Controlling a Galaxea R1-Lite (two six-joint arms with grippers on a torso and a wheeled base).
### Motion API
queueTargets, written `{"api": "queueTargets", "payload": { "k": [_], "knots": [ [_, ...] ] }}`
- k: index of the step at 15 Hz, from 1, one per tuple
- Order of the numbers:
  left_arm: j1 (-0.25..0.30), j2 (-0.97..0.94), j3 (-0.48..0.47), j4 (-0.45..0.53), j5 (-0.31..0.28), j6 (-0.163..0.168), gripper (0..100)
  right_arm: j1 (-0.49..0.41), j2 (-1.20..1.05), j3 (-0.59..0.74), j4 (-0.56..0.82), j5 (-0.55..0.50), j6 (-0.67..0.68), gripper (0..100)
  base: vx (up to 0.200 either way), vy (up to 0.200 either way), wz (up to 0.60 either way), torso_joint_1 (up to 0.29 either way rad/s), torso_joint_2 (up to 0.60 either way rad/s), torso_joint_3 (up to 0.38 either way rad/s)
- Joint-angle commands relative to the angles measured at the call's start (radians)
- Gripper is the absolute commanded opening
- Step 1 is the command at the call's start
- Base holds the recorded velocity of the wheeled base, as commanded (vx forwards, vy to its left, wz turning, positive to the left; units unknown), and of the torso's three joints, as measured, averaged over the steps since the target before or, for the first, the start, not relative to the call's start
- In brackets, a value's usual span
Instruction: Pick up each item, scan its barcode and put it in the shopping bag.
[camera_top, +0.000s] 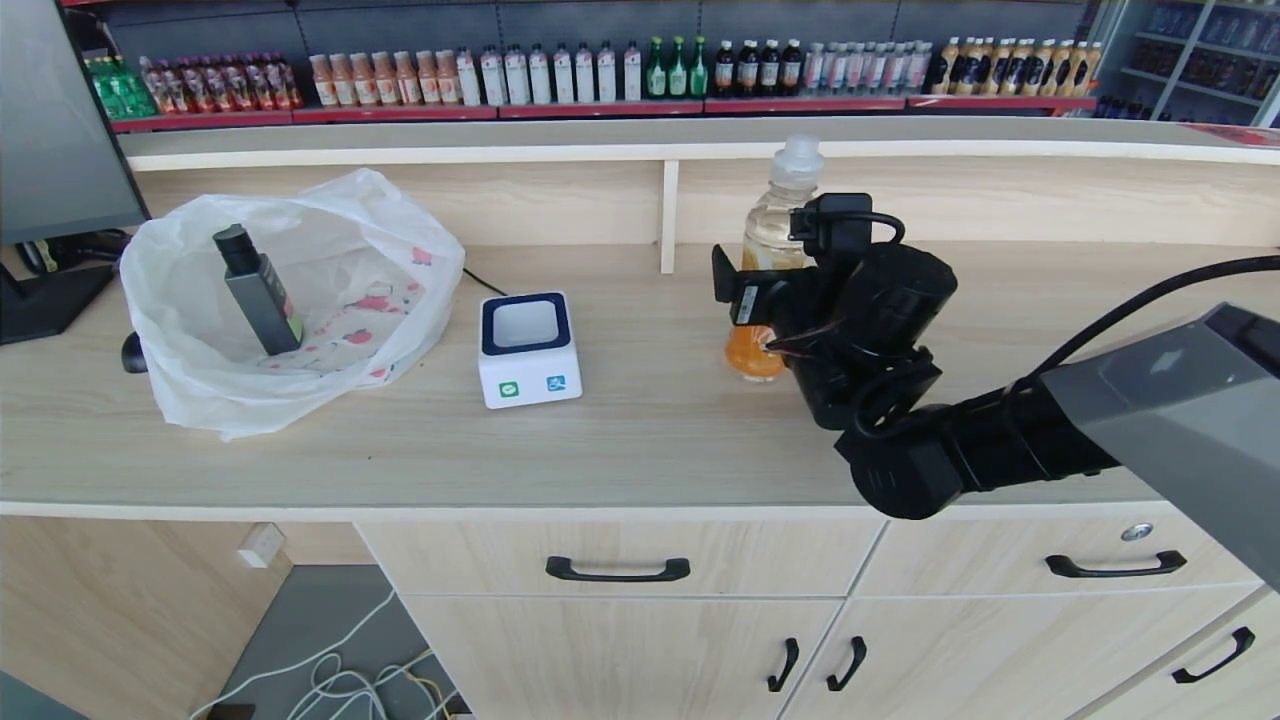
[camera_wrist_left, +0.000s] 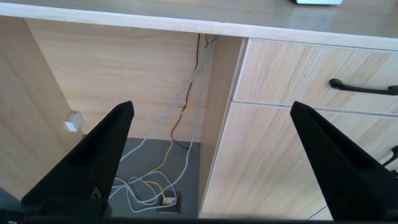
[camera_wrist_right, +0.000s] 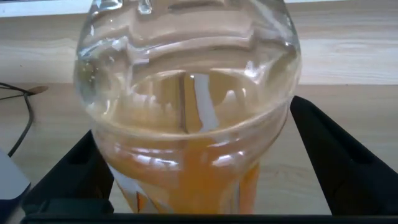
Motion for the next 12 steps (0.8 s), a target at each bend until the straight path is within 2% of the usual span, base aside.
{"api": "queueTargets", "payload": {
  "k": [1,2,12],
  "knots": [
    [-0.002,0.000,0.000,0.000,0.000,0.000,100,0.000,-0.004,0.000,0.000,0.000,-0.001,100,0.000,0.000,0.00,0.000,0.00,0.000],
    [-0.002,0.000,0.000,0.000,0.000,0.000,100,0.000,-0.006,0.000,0.000,0.000,-0.001,0,0.000,0.000,0.00,0.000,0.00,0.000],
    [0.000,0.000,0.000,0.000,0.000,0.000,100,0.003,-0.021,0.000,-0.003,0.008,-0.001,0,0.000,0.000,0.00,0.000,0.00,0.000]
  ]
}}
